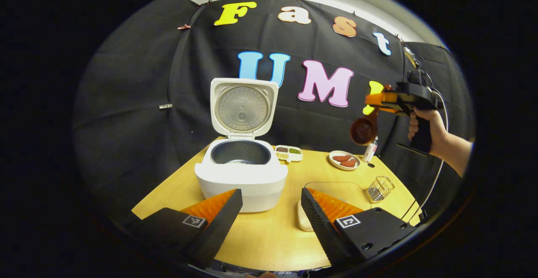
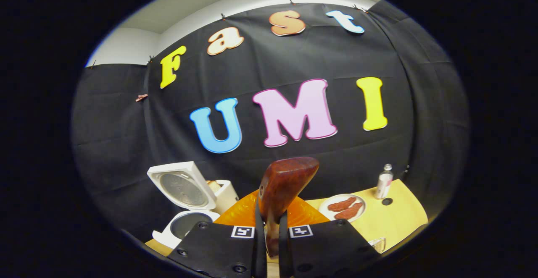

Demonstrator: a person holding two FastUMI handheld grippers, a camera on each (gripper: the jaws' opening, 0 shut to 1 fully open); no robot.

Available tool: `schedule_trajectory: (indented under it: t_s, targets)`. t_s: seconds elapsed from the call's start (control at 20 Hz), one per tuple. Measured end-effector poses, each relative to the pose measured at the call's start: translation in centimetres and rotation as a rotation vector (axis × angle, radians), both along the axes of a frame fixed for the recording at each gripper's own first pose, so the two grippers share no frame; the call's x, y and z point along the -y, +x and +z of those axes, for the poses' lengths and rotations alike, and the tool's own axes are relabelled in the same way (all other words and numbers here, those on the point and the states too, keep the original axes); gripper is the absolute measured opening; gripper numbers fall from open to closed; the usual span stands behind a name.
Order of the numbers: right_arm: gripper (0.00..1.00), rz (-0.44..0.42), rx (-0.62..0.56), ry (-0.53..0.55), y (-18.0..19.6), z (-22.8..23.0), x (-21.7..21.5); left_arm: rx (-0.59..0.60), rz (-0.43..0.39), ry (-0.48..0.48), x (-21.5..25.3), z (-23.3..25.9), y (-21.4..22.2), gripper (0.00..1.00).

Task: Close the left gripper, press the button to open the rice cooker; take a wooden spoon from the chopstick holder with the right hand, scoop a spoonful of rice and pour it into the rice cooker, then put the wooden spoon back into the chopstick holder.

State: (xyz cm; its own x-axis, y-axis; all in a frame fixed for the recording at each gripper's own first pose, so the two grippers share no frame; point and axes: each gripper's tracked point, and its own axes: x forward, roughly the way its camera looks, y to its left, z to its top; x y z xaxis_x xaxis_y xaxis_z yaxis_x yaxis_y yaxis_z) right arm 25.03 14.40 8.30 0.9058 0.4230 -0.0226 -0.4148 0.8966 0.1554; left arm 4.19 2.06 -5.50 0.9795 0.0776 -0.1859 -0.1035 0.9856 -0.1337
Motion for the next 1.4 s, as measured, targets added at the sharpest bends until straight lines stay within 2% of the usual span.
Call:
schedule_trajectory:
  t_s: [0.4,0.7,0.8,1.1,1.4]
  targets:
    - [0.16,-0.155,-0.092,0.004,3.7,-4.3,13.4,0.009,0.052,-0.007,2.5,1.9,4.3,0.96]
    - [0.16,-0.255,-0.192,0.014,5.7,-9.6,19.9,-0.006,0.1,0.01,3.6,2.1,5.7,0.96]
    - [0.15,-0.317,-0.228,0.034,6.5,-11.7,22.2,-0.019,0.104,0.014,4.3,1.9,6.1,0.96]
    - [0.16,-0.391,-0.362,0.118,5.5,-18.5,25.1,-0.046,0.084,0.048,6.4,2.0,6.8,0.96]
    - [0.16,-0.425,-0.441,0.153,5.5,-23.4,24.3,-0.059,0.064,0.094,7.0,2.5,8.1,0.96]
